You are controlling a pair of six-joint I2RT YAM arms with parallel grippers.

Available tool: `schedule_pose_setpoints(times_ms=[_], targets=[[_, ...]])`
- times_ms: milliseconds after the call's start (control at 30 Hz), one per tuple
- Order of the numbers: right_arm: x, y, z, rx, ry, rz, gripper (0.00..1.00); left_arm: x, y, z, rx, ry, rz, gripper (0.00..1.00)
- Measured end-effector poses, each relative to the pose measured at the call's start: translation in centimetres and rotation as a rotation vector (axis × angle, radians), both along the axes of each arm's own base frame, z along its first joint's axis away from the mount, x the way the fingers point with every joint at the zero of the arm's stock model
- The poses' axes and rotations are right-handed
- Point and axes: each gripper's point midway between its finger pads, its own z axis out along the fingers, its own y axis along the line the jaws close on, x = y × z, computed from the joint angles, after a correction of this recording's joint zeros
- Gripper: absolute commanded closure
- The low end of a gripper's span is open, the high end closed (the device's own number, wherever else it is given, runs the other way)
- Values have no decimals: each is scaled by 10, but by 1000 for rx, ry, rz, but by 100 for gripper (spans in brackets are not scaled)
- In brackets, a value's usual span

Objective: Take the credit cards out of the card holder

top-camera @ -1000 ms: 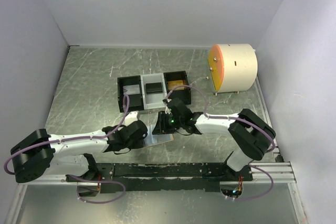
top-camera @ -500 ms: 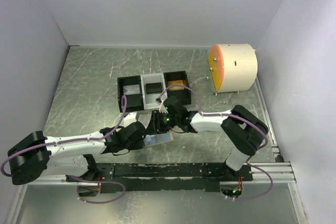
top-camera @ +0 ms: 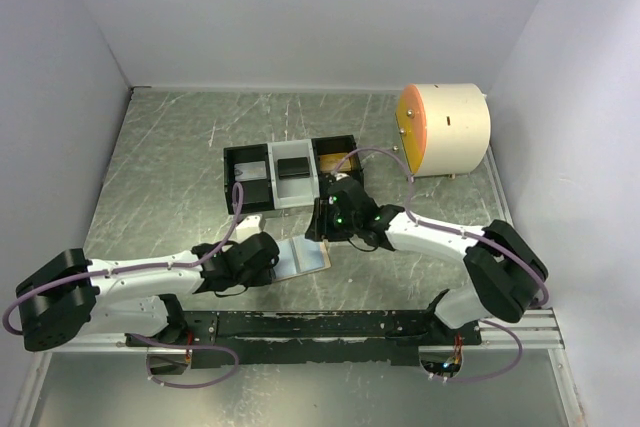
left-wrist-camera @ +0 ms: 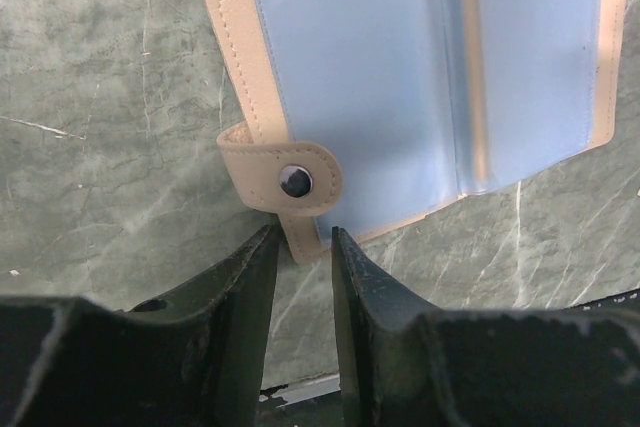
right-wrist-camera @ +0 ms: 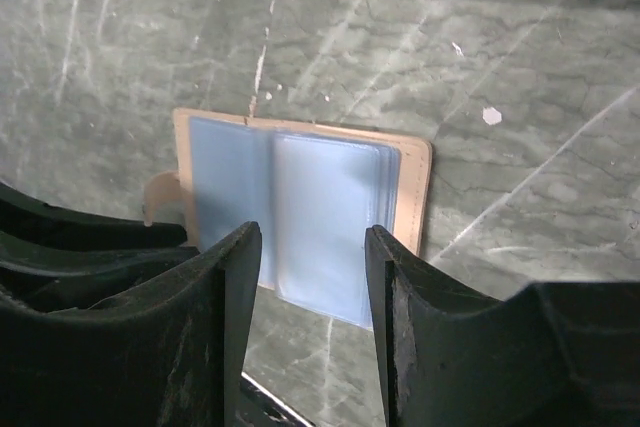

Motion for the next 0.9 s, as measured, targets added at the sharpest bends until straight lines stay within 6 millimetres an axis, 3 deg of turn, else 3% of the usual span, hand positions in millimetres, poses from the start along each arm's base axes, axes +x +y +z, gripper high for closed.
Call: schedule_pose_setpoints(times_ms=[467, 900], targets=[[-18, -6, -35, -44, 94, 45, 57, -1, 0, -1, 4, 1, -2, 60], [-19, 0, -23, -7, 71, 62, 56, 1, -3, -2, 8, 3, -4, 61]])
